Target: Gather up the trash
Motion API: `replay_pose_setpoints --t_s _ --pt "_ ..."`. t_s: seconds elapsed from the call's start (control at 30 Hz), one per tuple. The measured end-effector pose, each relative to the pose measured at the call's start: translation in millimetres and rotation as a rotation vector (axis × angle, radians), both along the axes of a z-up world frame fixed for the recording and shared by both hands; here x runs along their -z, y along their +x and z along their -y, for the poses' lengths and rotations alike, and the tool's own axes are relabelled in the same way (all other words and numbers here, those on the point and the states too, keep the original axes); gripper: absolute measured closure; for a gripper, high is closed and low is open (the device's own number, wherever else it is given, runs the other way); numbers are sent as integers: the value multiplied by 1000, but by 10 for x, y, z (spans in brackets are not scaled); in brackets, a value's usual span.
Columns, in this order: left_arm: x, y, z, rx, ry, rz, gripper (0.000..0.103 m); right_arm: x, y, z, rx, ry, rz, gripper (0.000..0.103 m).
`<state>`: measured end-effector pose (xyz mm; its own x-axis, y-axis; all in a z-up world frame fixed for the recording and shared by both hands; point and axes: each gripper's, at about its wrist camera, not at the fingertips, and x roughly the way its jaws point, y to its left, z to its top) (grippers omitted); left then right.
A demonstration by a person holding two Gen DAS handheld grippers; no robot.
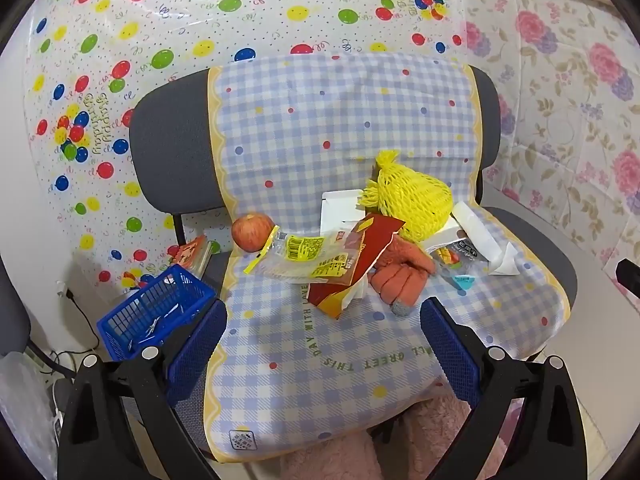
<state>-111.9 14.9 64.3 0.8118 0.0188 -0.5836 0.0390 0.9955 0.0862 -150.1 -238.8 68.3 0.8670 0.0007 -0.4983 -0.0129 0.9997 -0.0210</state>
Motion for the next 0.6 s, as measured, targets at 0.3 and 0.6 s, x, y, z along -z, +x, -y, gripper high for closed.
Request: replay_pose_setpoints --t_s 0.3,0.6 --pt "-11 7 -2 0 -1 -2 7 -7 1 -29 -2 -5 -5 6" --pt "-14 9 -4 0 -2 -3 7 18 28 -42 -13 -12 -12 6"
